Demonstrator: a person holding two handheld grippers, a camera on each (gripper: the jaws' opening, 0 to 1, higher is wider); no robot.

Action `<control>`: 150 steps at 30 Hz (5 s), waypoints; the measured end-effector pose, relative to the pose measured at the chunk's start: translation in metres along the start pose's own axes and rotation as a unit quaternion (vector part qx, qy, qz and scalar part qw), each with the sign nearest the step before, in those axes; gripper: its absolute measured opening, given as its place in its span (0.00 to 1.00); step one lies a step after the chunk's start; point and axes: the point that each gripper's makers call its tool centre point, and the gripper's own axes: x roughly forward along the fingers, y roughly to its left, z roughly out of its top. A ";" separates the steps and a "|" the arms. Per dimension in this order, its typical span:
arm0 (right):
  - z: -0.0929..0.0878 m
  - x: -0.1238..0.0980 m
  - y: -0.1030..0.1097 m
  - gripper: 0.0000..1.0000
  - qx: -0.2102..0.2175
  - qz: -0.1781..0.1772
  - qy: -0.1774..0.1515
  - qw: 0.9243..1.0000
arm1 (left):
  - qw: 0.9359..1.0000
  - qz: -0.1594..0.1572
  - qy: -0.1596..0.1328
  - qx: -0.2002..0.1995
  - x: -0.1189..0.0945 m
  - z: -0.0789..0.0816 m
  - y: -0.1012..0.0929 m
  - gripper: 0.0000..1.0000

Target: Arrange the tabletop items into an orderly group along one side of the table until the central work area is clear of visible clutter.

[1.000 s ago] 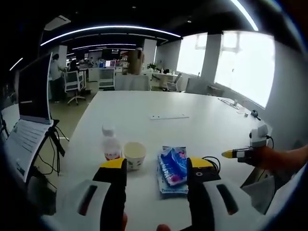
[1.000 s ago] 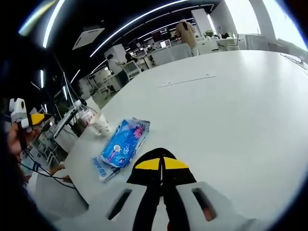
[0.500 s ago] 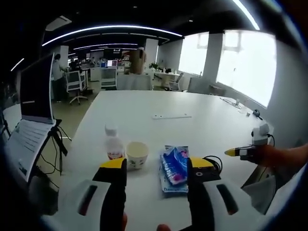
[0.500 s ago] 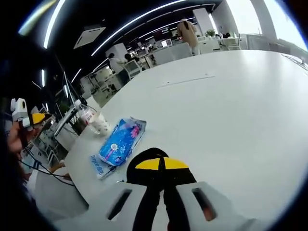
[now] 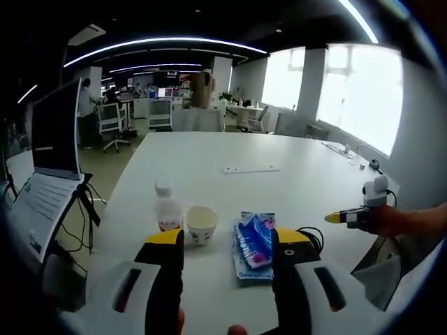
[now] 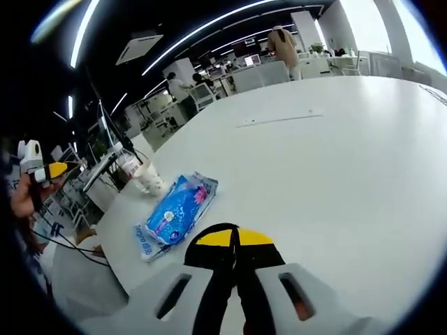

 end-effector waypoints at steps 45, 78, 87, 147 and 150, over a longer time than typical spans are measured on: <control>0.027 0.073 0.063 0.07 -0.195 0.109 0.089 0.971 | 1.000 0.007 0.002 -0.002 -0.009 -0.003 0.001 0.50; 0.023 0.154 0.079 0.17 -0.312 0.148 0.173 0.922 | 1.000 0.018 0.006 -0.008 -0.015 -0.005 -0.001 0.50; 0.027 0.165 0.083 0.16 -0.326 0.151 0.185 0.915 | 1.000 0.026 0.003 -0.009 -0.017 -0.004 0.006 0.50; 0.028 0.104 0.035 0.00 -0.246 0.080 0.170 0.951 | 1.000 0.007 -0.006 -0.013 -0.010 0.004 -0.001 0.49; 0.021 0.090 0.032 0.00 -0.247 0.077 0.173 0.950 | 1.000 0.002 -0.005 -0.010 -0.009 0.004 -0.005 0.49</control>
